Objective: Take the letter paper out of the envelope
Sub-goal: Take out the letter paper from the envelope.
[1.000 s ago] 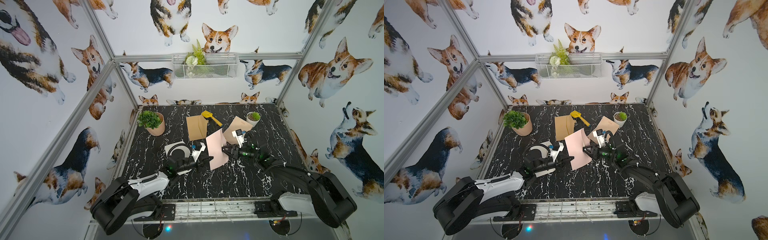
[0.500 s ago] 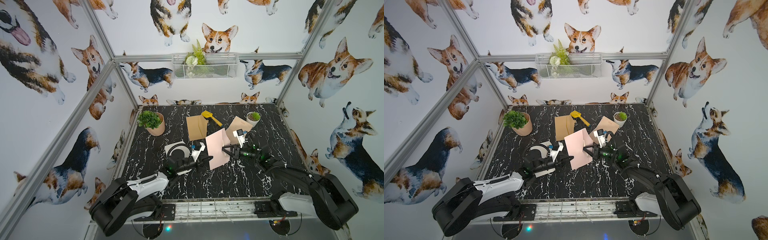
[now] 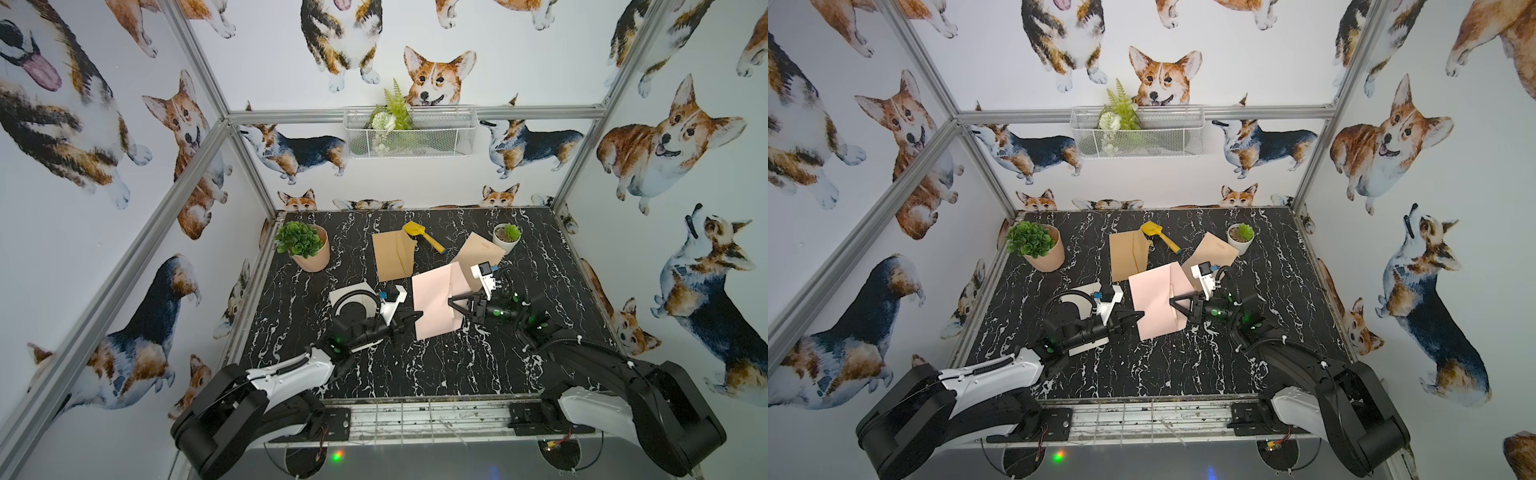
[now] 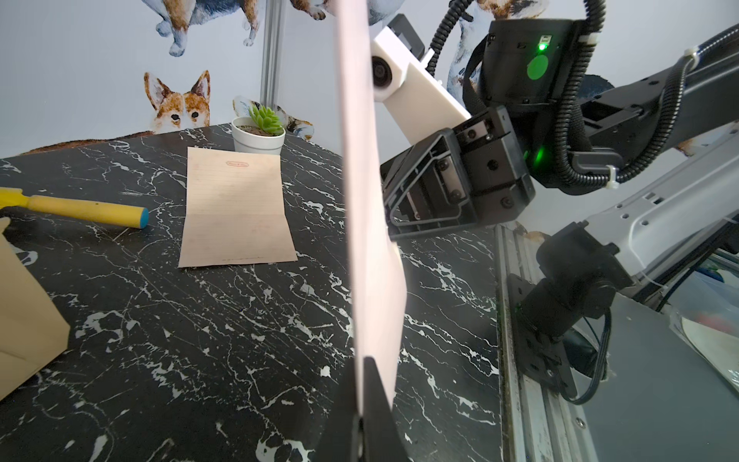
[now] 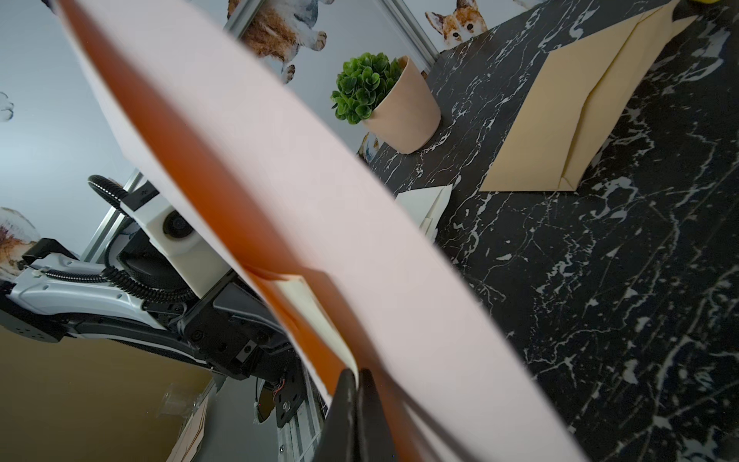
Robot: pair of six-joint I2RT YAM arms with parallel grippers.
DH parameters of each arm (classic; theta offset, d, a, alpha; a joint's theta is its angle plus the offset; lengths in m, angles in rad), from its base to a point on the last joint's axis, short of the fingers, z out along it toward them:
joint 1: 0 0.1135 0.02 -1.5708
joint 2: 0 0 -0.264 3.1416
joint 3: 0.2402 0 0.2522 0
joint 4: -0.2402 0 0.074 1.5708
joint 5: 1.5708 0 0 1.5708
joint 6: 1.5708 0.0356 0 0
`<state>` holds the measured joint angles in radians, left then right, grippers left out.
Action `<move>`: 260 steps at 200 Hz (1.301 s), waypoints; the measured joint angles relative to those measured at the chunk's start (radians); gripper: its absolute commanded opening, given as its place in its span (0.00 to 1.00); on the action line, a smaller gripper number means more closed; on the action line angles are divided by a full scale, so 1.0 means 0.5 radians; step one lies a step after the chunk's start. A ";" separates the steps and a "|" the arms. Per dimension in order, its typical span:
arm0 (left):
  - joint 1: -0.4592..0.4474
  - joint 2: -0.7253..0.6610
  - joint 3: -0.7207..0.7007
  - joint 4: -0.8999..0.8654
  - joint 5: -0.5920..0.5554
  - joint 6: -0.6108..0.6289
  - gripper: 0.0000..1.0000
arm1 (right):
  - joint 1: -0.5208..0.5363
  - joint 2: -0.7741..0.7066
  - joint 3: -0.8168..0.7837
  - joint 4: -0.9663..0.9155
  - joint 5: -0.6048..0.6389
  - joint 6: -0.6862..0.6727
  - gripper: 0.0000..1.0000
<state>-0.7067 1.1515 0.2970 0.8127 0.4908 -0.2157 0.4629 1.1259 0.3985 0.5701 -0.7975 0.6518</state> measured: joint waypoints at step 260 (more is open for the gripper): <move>0.010 -0.572 -0.185 -0.451 -1.154 0.028 0.03 | -0.092 -0.359 -0.129 -0.751 0.355 -0.077 0.00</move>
<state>-0.7017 0.8654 0.2047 0.5873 -0.0860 -0.2016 0.4168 0.9463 0.3340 0.1947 -0.6201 0.6132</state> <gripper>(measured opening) 0.049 0.049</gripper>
